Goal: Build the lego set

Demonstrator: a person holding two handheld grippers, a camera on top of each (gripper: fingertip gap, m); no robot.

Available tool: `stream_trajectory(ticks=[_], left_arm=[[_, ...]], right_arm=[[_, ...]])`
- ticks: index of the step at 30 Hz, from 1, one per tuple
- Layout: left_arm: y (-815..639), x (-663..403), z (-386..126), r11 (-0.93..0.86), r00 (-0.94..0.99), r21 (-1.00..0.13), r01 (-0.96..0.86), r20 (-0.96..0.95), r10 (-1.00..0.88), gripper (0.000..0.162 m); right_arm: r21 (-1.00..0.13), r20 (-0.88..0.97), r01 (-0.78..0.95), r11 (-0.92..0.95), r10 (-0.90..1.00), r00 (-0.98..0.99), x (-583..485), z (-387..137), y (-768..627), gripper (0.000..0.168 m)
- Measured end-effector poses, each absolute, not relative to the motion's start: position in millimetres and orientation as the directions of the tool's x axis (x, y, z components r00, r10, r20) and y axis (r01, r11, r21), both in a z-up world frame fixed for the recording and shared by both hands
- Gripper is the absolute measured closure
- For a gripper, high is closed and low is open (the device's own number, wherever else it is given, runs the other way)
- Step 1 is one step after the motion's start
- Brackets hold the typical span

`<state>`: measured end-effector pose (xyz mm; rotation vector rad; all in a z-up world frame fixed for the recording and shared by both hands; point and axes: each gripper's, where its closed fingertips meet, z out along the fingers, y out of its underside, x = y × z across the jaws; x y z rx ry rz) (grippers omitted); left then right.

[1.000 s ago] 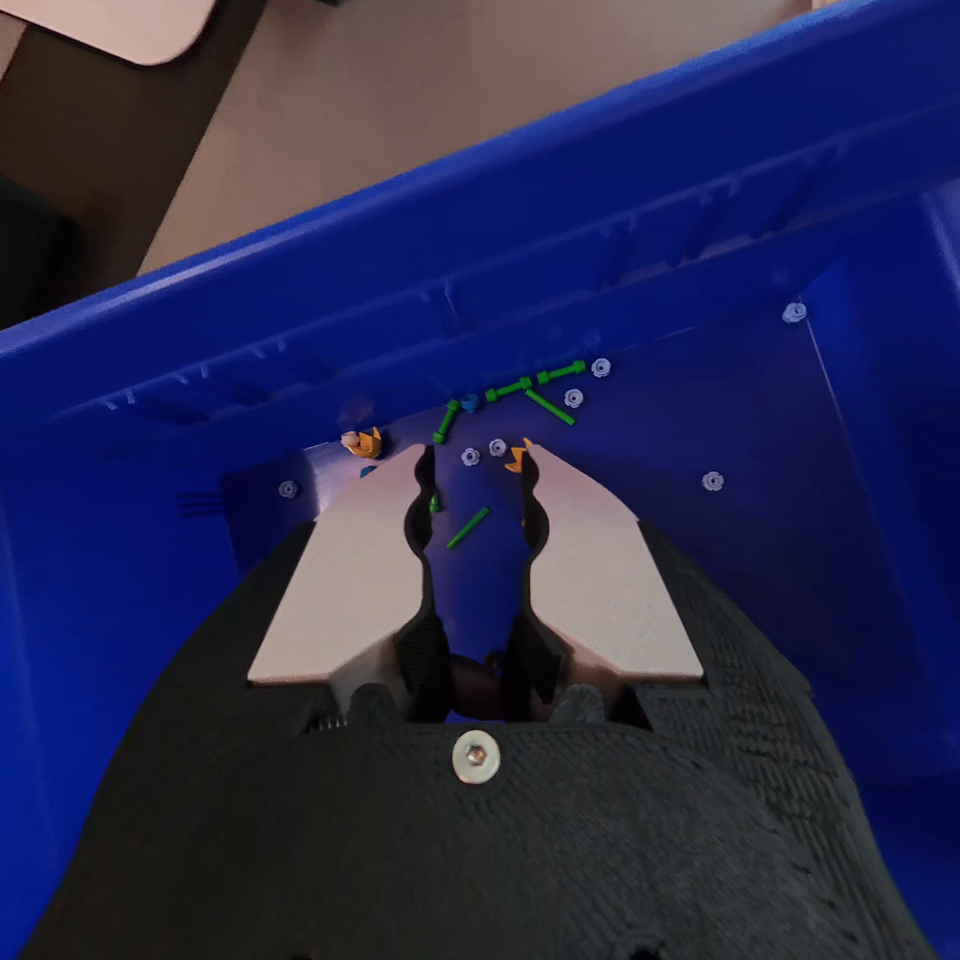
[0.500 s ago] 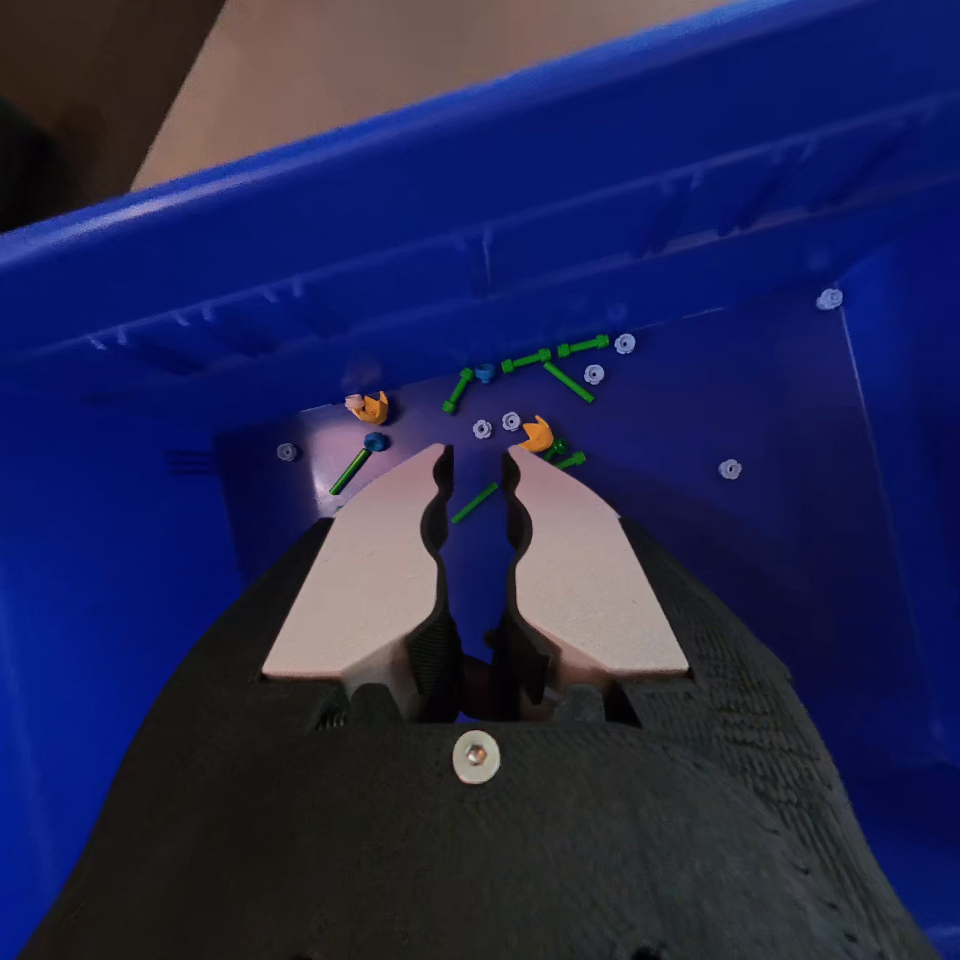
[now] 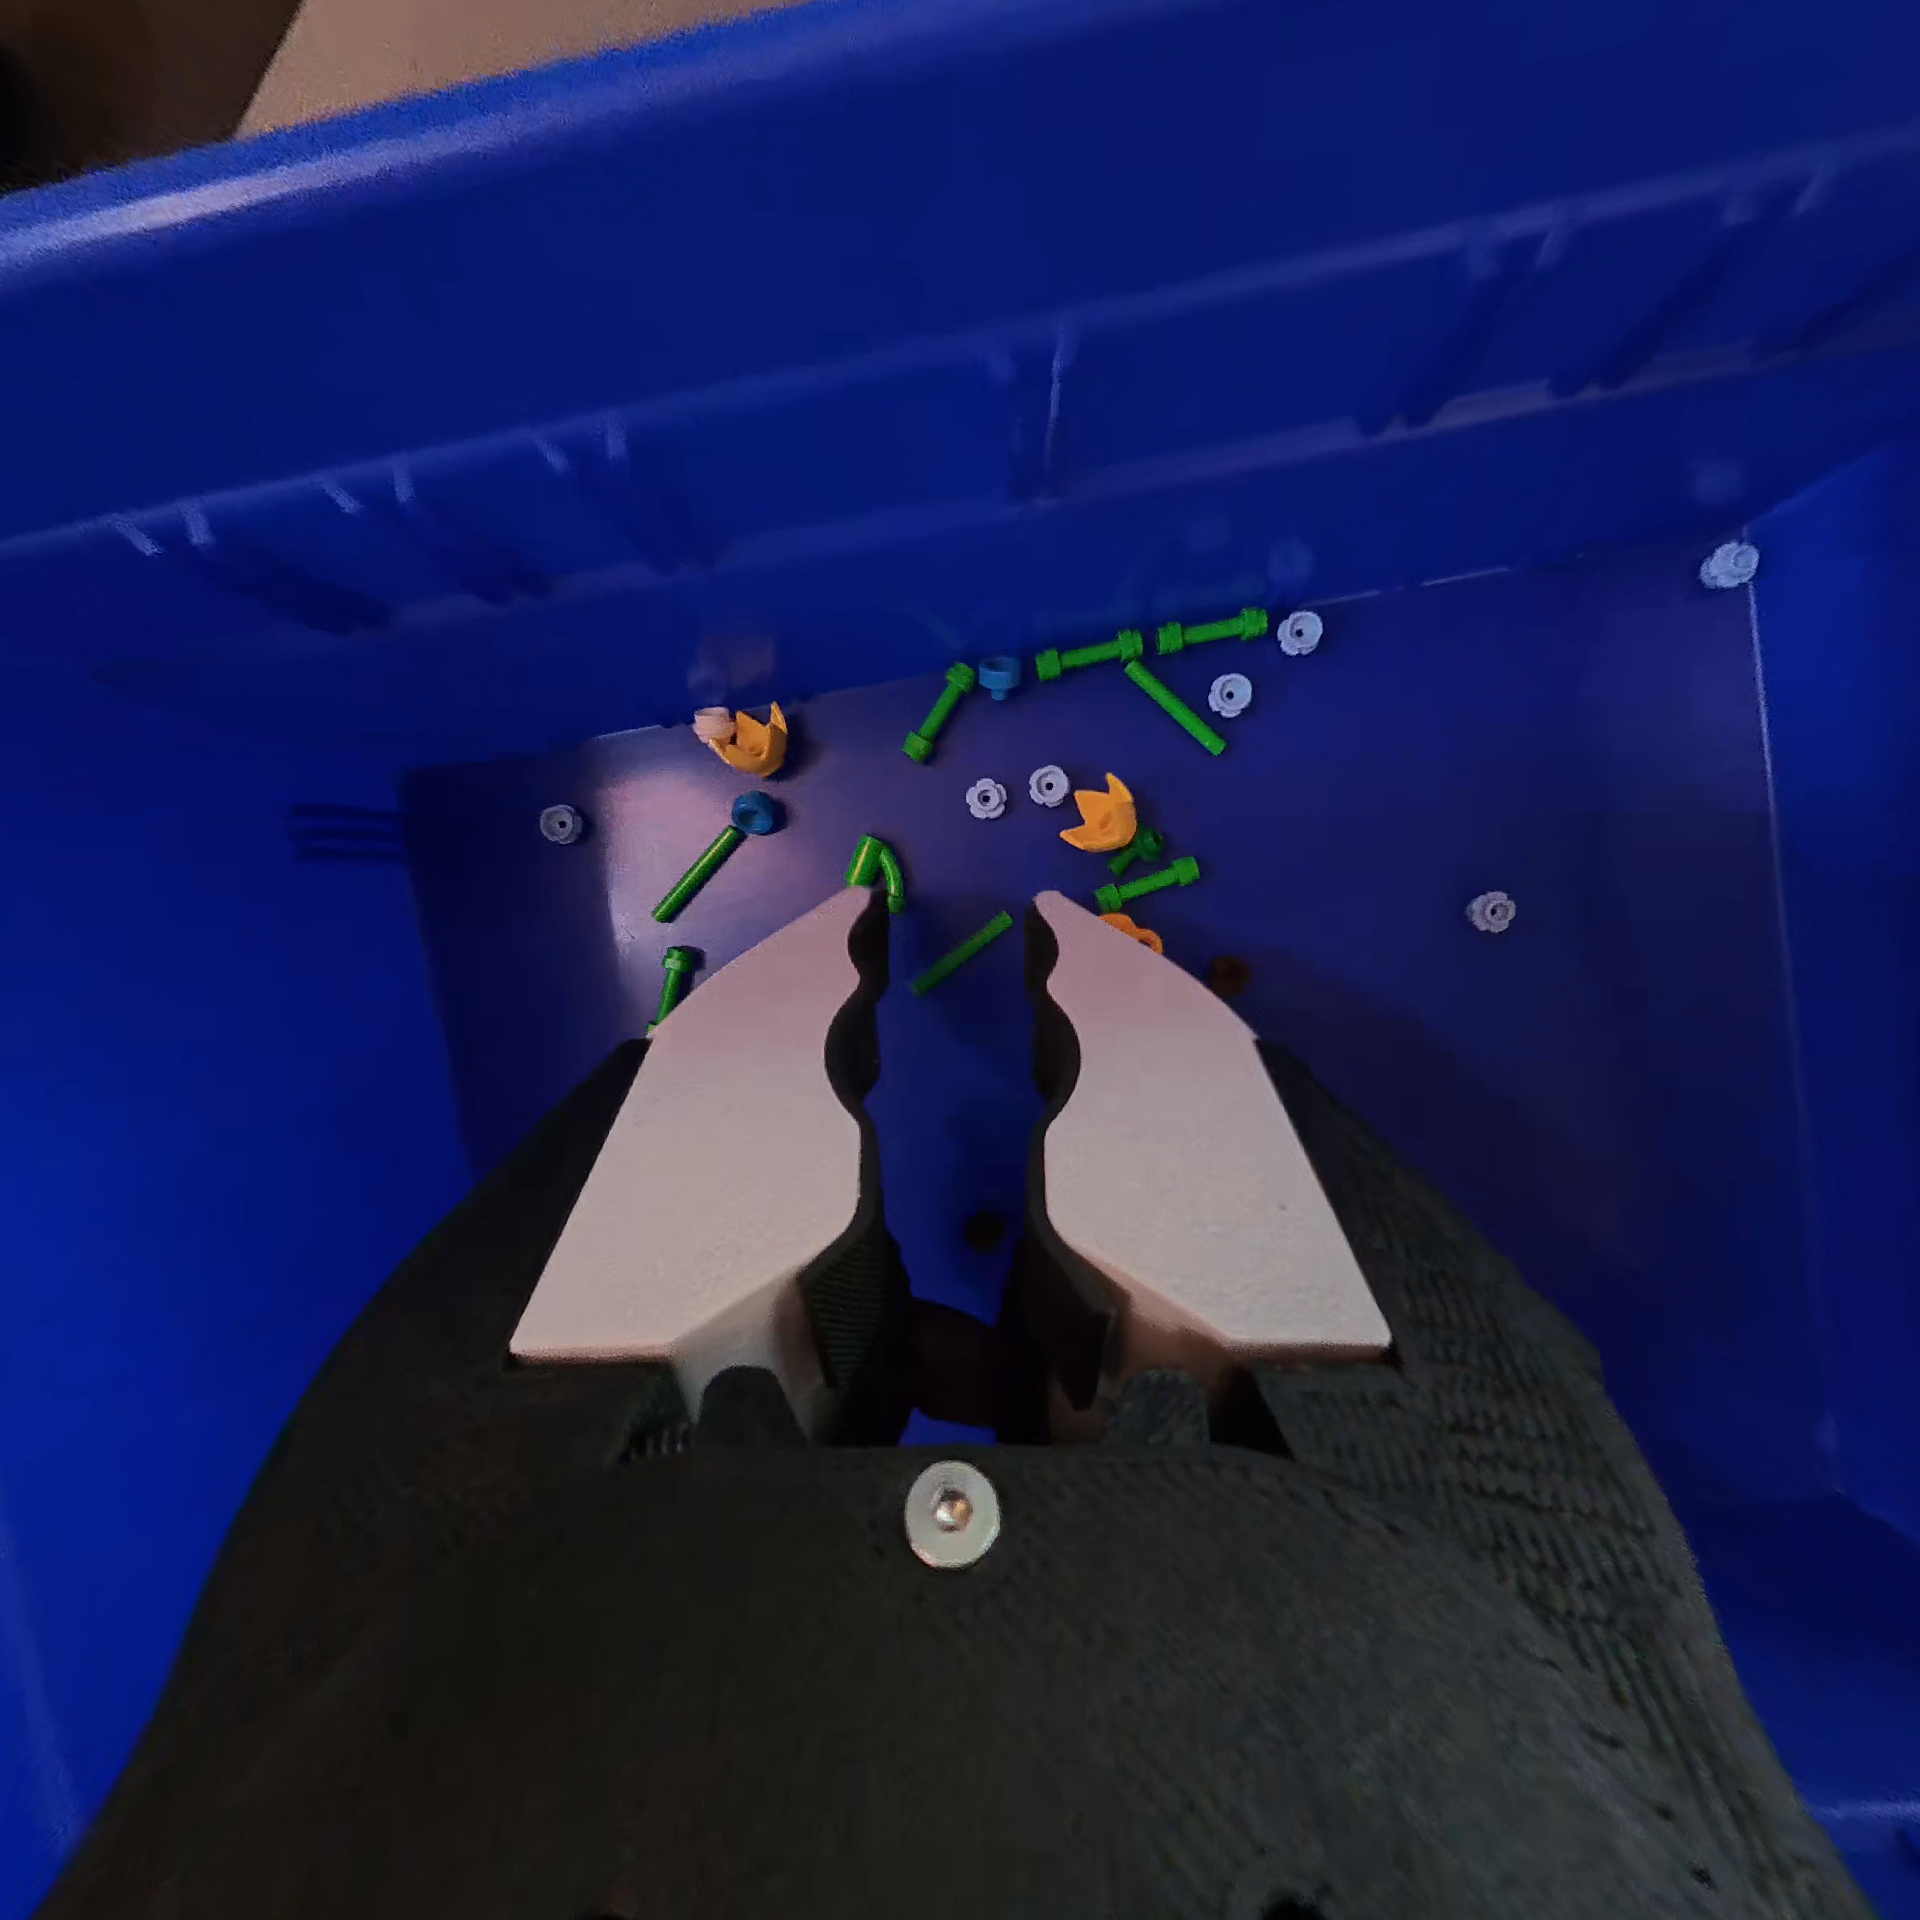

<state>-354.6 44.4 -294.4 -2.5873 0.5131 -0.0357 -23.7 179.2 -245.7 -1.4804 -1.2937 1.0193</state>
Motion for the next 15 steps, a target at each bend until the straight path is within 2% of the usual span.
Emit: stream_trajectory(ticks=[2,7,12,15], left_arm=[[44,-352,-293,-0.804,0.93,-0.489,-0.338,-0.043,-0.365,0.139],[35,-353,-304,-0.839,0.925,-0.411,-0.356,-0.029,-0.378,0.141],[33,-346,-305,-0.85,0.928,-0.422,-0.316,0.047,-0.369,0.156],[32,-342,-306,-0.844,0.918,-0.412,-0.343,0.046,-0.395,0.158]], right_arm=[[-0.965,-0.027,0.258,-0.056,0.993,0.114,-24,-246,179,0.124],[-0.964,-0.034,0.257,-0.062,0.993,0.114,-23,-246,180,0.124],[-0.964,-0.037,0.257,-0.065,0.993,0.112,-23,-246,180,0.124],[-0.964,-0.037,0.259,-0.064,0.993,0.109,-24,-247,179,0.124]])
